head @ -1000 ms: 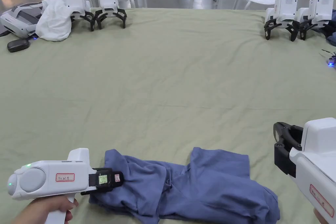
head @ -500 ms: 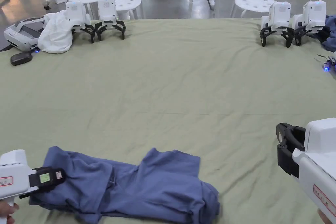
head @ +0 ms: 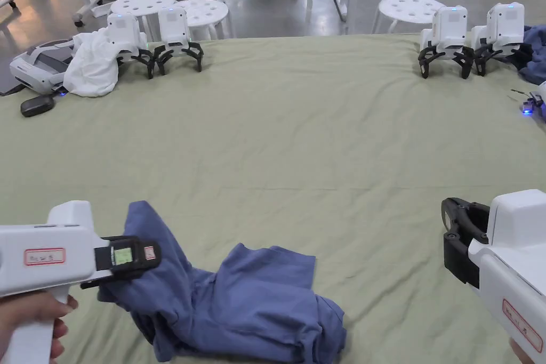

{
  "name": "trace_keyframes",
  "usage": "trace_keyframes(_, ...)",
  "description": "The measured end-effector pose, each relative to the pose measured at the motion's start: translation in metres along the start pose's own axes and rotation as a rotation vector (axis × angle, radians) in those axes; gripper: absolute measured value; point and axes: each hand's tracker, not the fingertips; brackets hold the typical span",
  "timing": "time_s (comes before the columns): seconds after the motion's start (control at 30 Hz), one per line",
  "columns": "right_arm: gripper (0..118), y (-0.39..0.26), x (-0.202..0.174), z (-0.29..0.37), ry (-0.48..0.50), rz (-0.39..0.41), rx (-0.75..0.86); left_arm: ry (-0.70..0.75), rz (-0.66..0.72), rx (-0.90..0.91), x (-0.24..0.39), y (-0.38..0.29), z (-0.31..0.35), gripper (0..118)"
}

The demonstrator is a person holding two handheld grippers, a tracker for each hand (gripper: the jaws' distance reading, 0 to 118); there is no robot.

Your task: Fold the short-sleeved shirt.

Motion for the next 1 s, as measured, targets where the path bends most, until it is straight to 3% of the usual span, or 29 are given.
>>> trace_keyframes(0.2,4,-0.003,0.01,0.005,-0.014,-0.02,0.008,0.021,-0.199,-0.091,0.068,-0.015,-0.047,13)
trace_keyframes(0.4,4,-0.01,0.02,0.01,-0.024,-0.039,0.006,0.054,-0.267,-0.182,0.102,-0.042,-0.105,13)
trace_keyframes(0.53,4,-0.013,0.025,0.011,-0.028,-0.052,0.004,0.045,-0.231,-0.194,0.113,-0.055,-0.125,14)
trace_keyframes(0.67,4,-0.016,0.03,0.009,-0.028,-0.064,0.0,0.131,-0.338,-0.218,0.133,-0.073,-0.142,14)
trace_keyframes(0.87,4,-0.019,0.029,0.005,-0.018,-0.068,-0.006,0.193,-0.378,-0.232,0.148,-0.092,-0.16,15)
trace_keyframes(1.0,4,-0.019,0.028,0.004,-0.013,-0.068,-0.008,0.19,-0.362,-0.226,0.157,-0.094,-0.161,28)
